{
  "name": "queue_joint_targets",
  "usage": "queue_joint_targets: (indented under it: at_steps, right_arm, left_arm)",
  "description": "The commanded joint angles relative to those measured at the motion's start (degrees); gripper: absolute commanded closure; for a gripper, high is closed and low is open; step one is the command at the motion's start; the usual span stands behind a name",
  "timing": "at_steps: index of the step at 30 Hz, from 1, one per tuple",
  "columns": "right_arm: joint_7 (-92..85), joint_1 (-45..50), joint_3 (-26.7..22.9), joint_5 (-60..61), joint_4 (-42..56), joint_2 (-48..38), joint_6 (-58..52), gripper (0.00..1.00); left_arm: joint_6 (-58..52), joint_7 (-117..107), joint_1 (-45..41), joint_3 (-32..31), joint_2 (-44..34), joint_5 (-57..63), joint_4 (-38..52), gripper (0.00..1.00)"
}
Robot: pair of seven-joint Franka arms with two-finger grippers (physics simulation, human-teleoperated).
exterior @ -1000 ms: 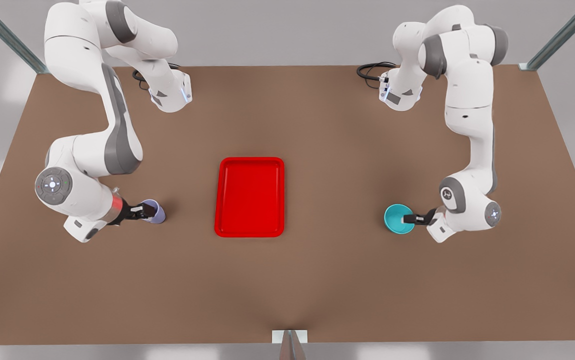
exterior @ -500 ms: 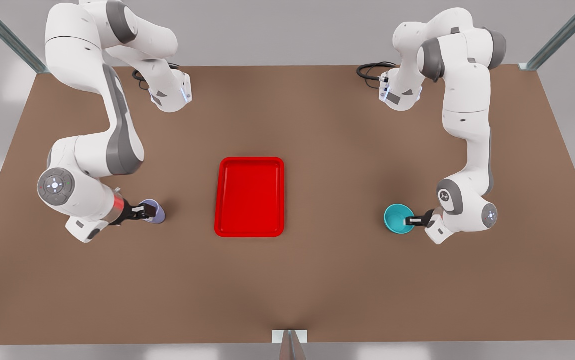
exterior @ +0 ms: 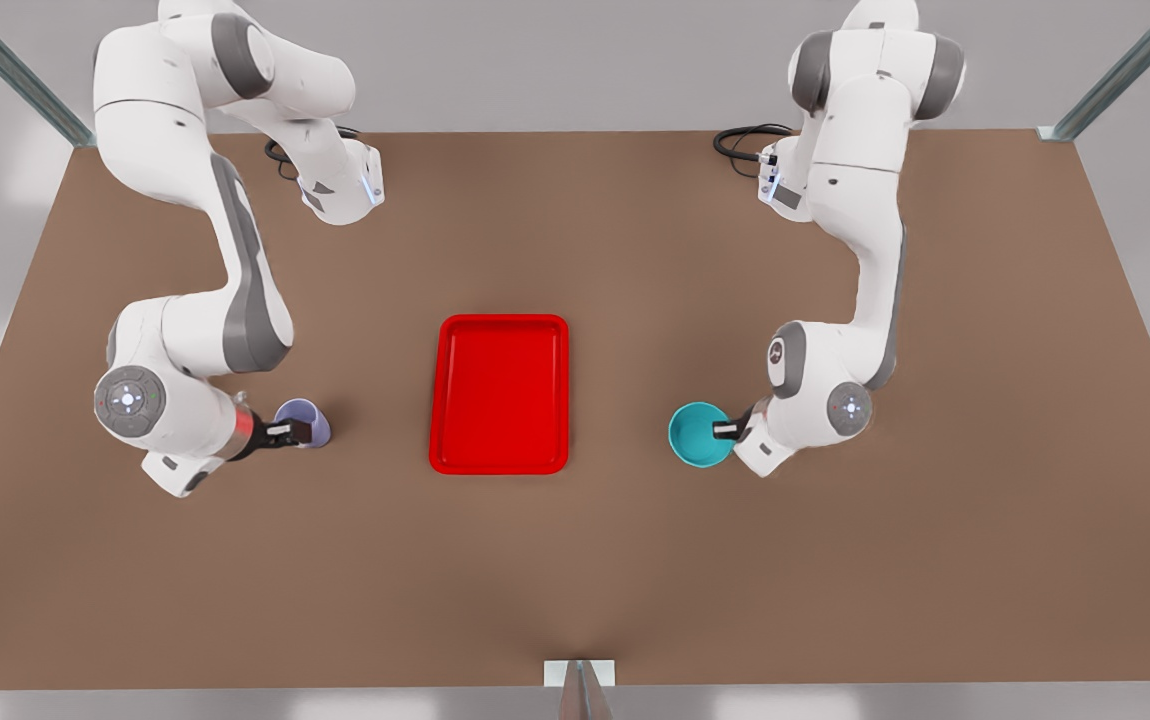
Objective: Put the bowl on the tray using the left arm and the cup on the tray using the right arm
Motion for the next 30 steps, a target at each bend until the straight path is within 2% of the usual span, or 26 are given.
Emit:
queue_joint_targets:
  at_steps: [1, 5, 7, 9, 10, 13, 15, 17, 21, 22, 23, 29, 30]
  right_arm:
    - [1.85, 0.48, 0.01, -1.08, -0.04, -0.01, -0.21, 0.00]
    - [5.73, -2.50, 0.19, 1.11, -5.48, -0.98, -1.01, 0.00]
    - [5.64, -5.04, 0.10, 0.67, -14.95, -7.91, 1.80, 0.00]
    - [5.73, -8.21, 0.19, 0.93, -28.41, -17.31, 8.83, 0.00]
    - [5.91, -8.74, 0.19, 1.20, -30.62, -18.73, 9.10, 0.00]
    - [5.64, -9.27, 0.10, 0.76, -33.08, -18.38, 12.96, 0.00]
    - [3.01, -8.22, 0.19, -2.05, -32.47, -16.19, 15.78, 0.00]
    - [-4.64, -8.30, 0.19, -2.93, -29.66, -12.85, 16.92, 0.00]
    - [-7.98, -9.18, 0.19, -3.11, -29.92, -7.92, 20.44, 0.00]
    - [-7.89, -9.18, 0.19, -3.11, -29.92, -7.05, 21.14, 0.00]
    - [-7.89, -9.53, 0.19, -3.11, -29.92, -6.61, 21.23, 0.00]
    - [-7.28, -9.71, 0.19, -2.93, -30.71, -5.55, 21.93, 0.00]
    - [-7.28, -9.80, 0.19, -2.93, -30.80, -4.94, 21.93, 0.00]
  left_arm:
    - [0.02, -1.77, -0.74, 0.00, 0.27, -4.48, 0.58, 0.79]
    - [2.39, -23.13, -8.65, -0.18, 4.05, -4.30, 6.64, 0.79]
    - [3.61, -32.26, -11.81, -0.26, 6.86, -4.21, 10.43, 0.79]
    - [7.22, -42.29, -15.68, -0.26, 9.06, -4.12, 12.36, 0.79]
    - [7.31, -45.73, -17.27, -0.26, 9.15, -4.12, 13.07, 0.79]
    - [7.31, -52.23, -19.73, -0.26, 10.29, -4.12, 15.61, 0.79]
    - [7.31, -57.68, -20.08, -0.70, 15.39, -4.12, 21.85, 0.79]
    - [9.24, -58.47, -19.99, -2.20, 16.09, -4.12, 22.38, 0.79]
    - [10.56, -58.47, -19.91, -2.72, 16.97, -4.04, 22.38, 0.79]
    - [11.00, -58.30, -19.91, -2.72, 17.41, -4.04, 22.38, 0.06]
    - [12.23, -58.39, -19.99, -2.72, 17.50, -4.04, 22.38, 0.00]
    - [12.23, -58.12, -19.47, -2.11, 16.98, -3.95, 22.74, 0.00]
    - [11.01, -57.86, -19.47, 1.21, 14.70, -4.12, 22.74, 0.00]
